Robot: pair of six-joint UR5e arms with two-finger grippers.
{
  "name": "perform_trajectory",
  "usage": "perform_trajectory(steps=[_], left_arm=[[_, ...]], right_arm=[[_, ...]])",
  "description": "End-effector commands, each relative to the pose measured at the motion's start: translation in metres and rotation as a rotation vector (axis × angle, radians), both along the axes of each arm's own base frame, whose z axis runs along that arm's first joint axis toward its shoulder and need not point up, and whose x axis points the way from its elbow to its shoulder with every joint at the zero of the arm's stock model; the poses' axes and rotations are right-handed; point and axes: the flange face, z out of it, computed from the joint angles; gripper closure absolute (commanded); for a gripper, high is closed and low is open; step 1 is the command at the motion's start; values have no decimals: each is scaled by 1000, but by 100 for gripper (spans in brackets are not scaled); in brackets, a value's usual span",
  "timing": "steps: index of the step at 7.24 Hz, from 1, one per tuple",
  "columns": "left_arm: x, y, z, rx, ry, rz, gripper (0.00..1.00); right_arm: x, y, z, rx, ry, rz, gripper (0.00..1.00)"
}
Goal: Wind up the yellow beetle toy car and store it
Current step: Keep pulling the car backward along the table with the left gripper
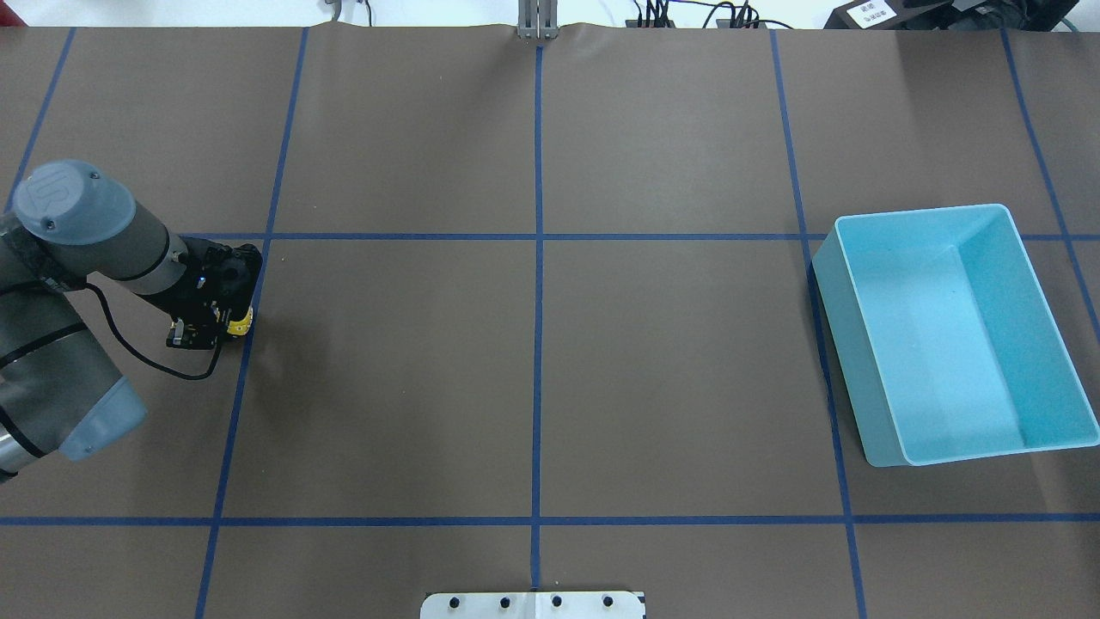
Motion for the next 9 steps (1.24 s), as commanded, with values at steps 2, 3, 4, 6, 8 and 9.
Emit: perform_trajectory(steps=[2,3,4,6,8,9], left_arm=[[-16,2,16,9,-4,22,100],[-19,1,18,9,1,29,100],[-22,0,21,15,-3,34,100],[-30,-1,28,21,-10,39,100],[-35,1,35,22,-18,45,100],[-40,2,40,35,-20,56,100]], right_arm=[[0,0,1,-1,1,0,0],[0,0,1,-1,1,0,0],[0,0,1,-1,1,0,0],[0,0,1,-1,1,0,0],[-1,0,1,-2,1,-1,0],[0,0,1,-1,0,0,0]])
